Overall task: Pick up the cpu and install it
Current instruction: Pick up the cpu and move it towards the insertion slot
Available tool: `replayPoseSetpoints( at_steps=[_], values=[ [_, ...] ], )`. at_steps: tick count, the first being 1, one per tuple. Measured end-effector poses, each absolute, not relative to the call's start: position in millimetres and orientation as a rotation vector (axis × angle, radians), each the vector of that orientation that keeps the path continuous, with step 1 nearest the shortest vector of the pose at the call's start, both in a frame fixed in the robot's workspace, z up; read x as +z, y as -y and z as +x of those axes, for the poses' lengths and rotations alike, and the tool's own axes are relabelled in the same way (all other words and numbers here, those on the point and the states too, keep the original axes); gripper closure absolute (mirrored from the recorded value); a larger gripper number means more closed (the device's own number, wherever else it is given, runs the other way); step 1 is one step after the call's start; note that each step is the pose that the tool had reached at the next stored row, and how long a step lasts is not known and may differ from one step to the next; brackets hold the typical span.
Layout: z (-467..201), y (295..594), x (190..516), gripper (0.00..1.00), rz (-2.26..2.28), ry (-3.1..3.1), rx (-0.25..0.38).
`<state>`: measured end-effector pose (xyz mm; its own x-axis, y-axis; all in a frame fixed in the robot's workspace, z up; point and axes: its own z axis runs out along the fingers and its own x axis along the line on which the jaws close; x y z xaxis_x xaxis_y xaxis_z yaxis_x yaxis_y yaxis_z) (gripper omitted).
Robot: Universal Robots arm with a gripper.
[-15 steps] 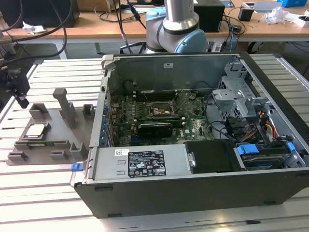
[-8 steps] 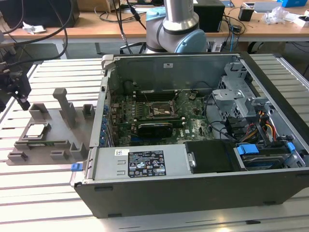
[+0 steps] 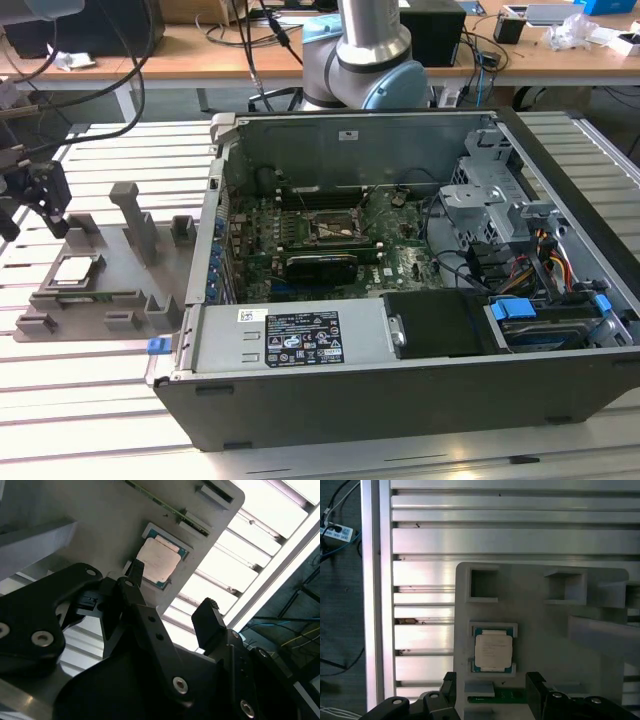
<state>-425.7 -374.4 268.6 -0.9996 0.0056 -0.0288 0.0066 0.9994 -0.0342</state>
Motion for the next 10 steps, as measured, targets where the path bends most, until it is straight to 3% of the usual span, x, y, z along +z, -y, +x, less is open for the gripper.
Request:
replayPoseSetpoints(
  at_steps=[10],
  values=[
    [-425.6,374.4,262.2,0.34,0.009,-3.112,-0.053]
  ],
)
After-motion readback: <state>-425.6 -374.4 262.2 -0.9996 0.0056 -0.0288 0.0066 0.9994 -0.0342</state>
